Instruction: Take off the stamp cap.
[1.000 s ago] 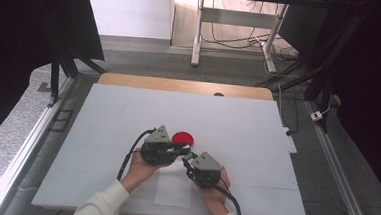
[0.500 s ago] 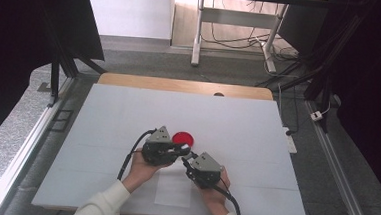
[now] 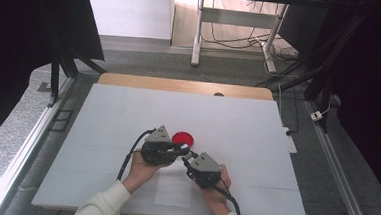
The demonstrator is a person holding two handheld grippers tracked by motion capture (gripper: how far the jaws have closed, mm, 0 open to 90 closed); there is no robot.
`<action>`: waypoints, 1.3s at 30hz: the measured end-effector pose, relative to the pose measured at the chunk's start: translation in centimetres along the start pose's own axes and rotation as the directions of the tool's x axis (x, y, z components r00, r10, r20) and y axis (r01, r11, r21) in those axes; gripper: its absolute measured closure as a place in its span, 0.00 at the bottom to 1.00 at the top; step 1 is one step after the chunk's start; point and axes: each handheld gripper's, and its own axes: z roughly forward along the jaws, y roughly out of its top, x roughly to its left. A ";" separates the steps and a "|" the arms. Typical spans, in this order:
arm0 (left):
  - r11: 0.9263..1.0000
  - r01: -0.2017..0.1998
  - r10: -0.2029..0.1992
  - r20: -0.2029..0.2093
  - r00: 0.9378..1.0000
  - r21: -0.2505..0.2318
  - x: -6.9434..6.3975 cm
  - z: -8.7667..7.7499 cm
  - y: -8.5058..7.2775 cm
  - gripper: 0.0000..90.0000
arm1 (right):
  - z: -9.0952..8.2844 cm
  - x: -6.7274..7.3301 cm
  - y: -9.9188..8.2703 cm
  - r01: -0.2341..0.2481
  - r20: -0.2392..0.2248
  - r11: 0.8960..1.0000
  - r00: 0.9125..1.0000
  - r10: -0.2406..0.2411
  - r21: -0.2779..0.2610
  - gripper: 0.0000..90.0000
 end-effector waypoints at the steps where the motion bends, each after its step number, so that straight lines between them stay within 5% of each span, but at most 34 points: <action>1: 1.000 0.004 -0.004 0.001 1.000 -0.003 0.0 0.0 0.0 0.84 | 0.0 0.0 0.0 -0.016 -0.005 1.000 1.000 0.016 0.001 0.73; 6: 1.000 0.006 -0.006 0.005 1.000 -0.004 0.0 -0.1 0.0 0.84 | -0.2 0.1 0.0 -0.047 0.000 0.999 0.999 0.047 -0.015 0.73; 13: 1.000 0.011 -0.011 0.010 1.000 0.000 0.1 -0.1 0.0 0.84 | -0.2 0.1 0.1 0.024 0.007 1.000 1.000 -0.024 0.004 0.73; 14: 1.000 0.013 -0.013 0.002 1.000 -0.015 0.1 -0.2 0.0 0.84 | -0.2 0.1 0.1 0.028 0.008 1.000 1.000 -0.029 0.009 0.73; 15: 0.999 -0.016 0.013 -0.066 0.998 -0.042 0.1 -0.7 0.2 0.84 | 0.0 0.1 0.1 0.047 0.013 0.998 0.999 -0.048 0.034 0.73; 16: 0.998 -0.022 0.017 -0.087 0.996 -0.063 0.4 -1.5 0.5 0.84 | 0.2 0.2 -0.3 0.053 -0.003 0.996 0.999 -0.053 0.069 0.73; 19: 0.997 0.024 -0.029 -0.064 0.998 -0.076 1.5 -2.8 0.4 0.84 | 0.3 -0.1 -0.8 -0.049 -0.022 0.998 0.999 0.050 0.043 0.73; 23: 0.998 0.034 -0.036 -0.049 0.998 -0.049 1.7 -2.2 -0.1 0.84 | -0.3 -0.2 0.3 -0.026 -0.014 1.000 1.000 0.026 0.010 0.73; 39: 0.999 0.037 -0.037 -0.014 0.999 -0.035 1.5 -1.8 -0.2 0.84 | -0.7 -1.6 -0.5 -0.066 -0.023 0.998 0.998 0.067 0.016 0.73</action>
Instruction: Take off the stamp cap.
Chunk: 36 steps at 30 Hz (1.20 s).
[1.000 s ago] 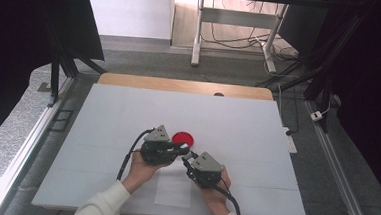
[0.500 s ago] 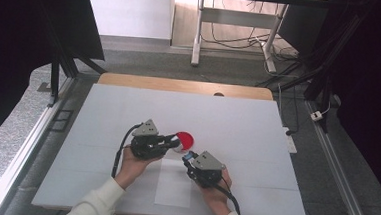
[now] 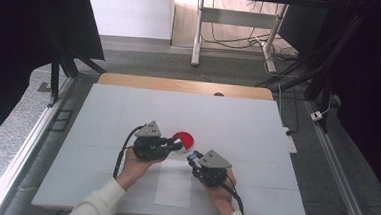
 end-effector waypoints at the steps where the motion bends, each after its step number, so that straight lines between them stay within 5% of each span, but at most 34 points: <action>1: 1.000 0.000 0.000 -0.001 1.000 -0.001 0.0 0.0 0.0 0.84 | 0.0 0.0 0.0 -0.001 -0.002 1.000 1.000 0.001 -0.002 0.73; 16: 1.000 -0.006 0.006 -0.012 1.000 0.009 0.0 0.0 0.0 0.84 | -1.2 -1.5 -1.0 -0.032 -0.021 0.999 0.999 0.032 0.010 0.73; 36: 1.000 -0.004 0.004 -0.018 1.000 -0.006 0.3 -0.6 0.2 0.84 | -6.0 -4.7 -3.7 -0.063 0.013 0.998 0.998 0.062 0.024 0.72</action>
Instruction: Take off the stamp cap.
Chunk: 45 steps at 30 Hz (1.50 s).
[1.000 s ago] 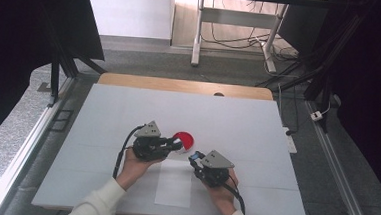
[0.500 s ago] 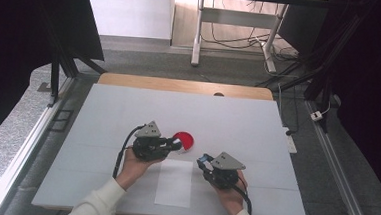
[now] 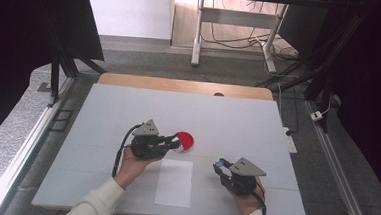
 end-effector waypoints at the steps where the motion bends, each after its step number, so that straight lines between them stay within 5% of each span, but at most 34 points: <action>1: 1.000 -0.001 0.001 0.000 1.000 0.000 0.0 0.0 0.0 0.84 | -0.3 -0.2 -0.2 -0.005 -0.001 1.000 1.000 0.005 -0.003 0.72; 16: 1.000 -0.010 0.009 -0.024 1.000 -0.010 0.2 -0.6 0.3 0.84 | -3.5 -2.9 -2.2 -0.033 0.067 0.999 0.997 0.033 -0.006 0.72; 45: 0.999 -0.050 0.051 -0.066 0.997 0.021 0.7 -0.6 0.8 0.83 | -3.1 -3.2 -2.1 -0.024 0.075 1.000 0.997 0.025 -0.005 0.72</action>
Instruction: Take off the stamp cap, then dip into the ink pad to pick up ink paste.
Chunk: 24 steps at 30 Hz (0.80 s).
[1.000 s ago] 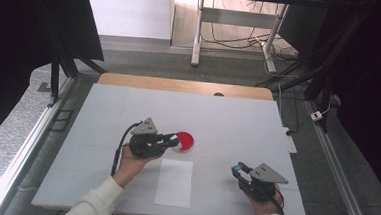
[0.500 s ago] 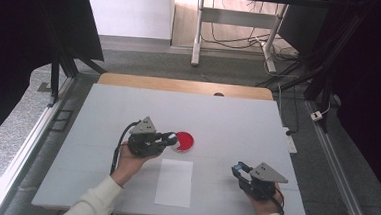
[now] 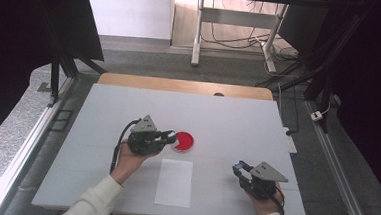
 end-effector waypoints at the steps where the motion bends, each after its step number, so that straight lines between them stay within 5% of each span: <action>1: 1.000 -0.002 0.002 0.000 1.000 0.001 0.0 0.0 0.0 0.83 | 0.0 0.0 0.0 0.002 0.007 1.000 1.000 -0.002 0.006 0.72; 24: 0.999 -0.002 0.003 -0.029 1.000 0.051 1.1 1.8 -0.2 0.83 | 0.0 -0.1 -0.1 0.012 0.011 1.000 1.000 -0.012 0.008 0.72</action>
